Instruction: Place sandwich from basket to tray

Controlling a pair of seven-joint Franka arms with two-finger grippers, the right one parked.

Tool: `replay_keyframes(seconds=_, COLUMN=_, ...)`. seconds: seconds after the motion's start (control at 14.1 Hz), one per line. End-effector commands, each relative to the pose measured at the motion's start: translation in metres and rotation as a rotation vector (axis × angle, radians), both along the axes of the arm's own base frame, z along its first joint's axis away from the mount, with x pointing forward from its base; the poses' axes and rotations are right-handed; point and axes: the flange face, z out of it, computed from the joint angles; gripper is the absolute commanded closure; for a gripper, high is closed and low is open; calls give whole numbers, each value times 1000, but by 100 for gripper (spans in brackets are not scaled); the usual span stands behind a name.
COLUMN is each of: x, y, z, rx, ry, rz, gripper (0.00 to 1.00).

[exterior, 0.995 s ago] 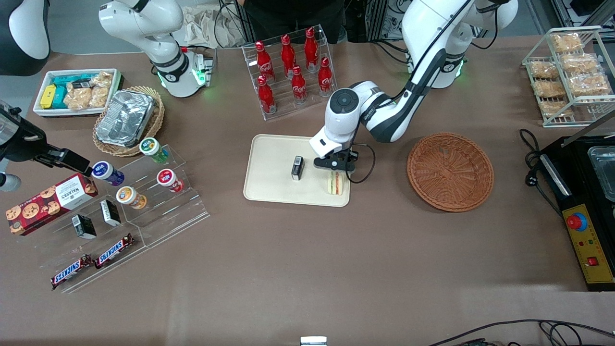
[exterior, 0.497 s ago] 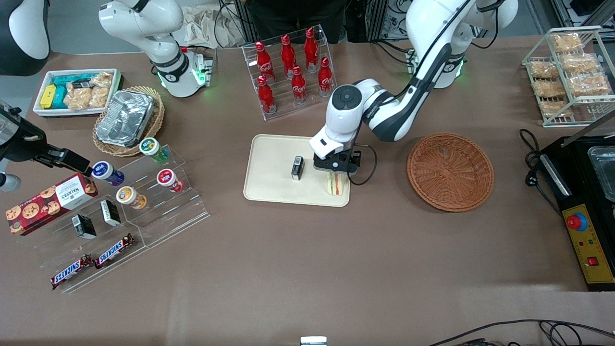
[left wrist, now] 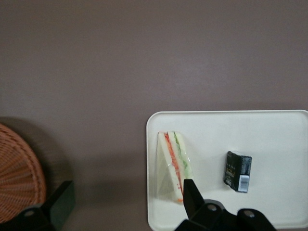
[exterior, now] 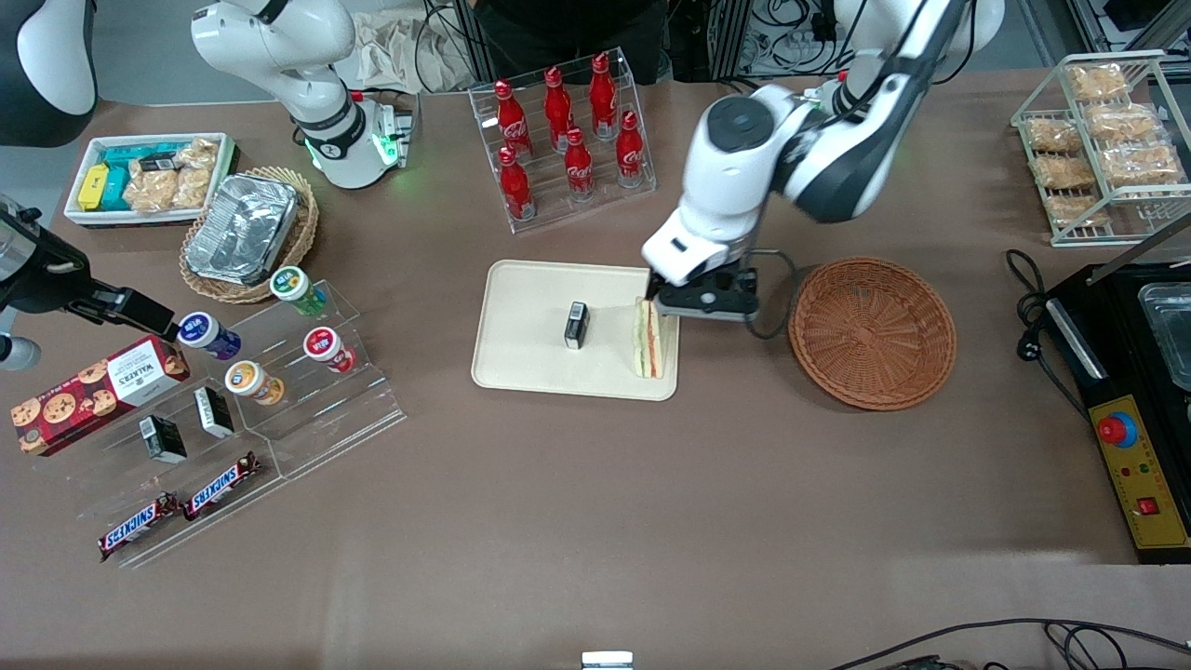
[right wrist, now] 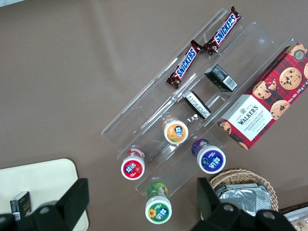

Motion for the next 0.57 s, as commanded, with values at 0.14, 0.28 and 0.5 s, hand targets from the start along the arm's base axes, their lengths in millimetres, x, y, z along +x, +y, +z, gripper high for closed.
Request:
replay_keyframes(seconds=0.14, x=34, y=59, z=91, rx=0, ry=17, rz=67, gripper=0)
replay_keyframes(seconds=0.28, x=33, y=70, z=117, rx=5, ry=-9, rz=83, gripper=0)
replay_keyframes(seconds=0.5, x=35, y=87, z=132, rx=17, ry=-40, rz=100, gripper=0)
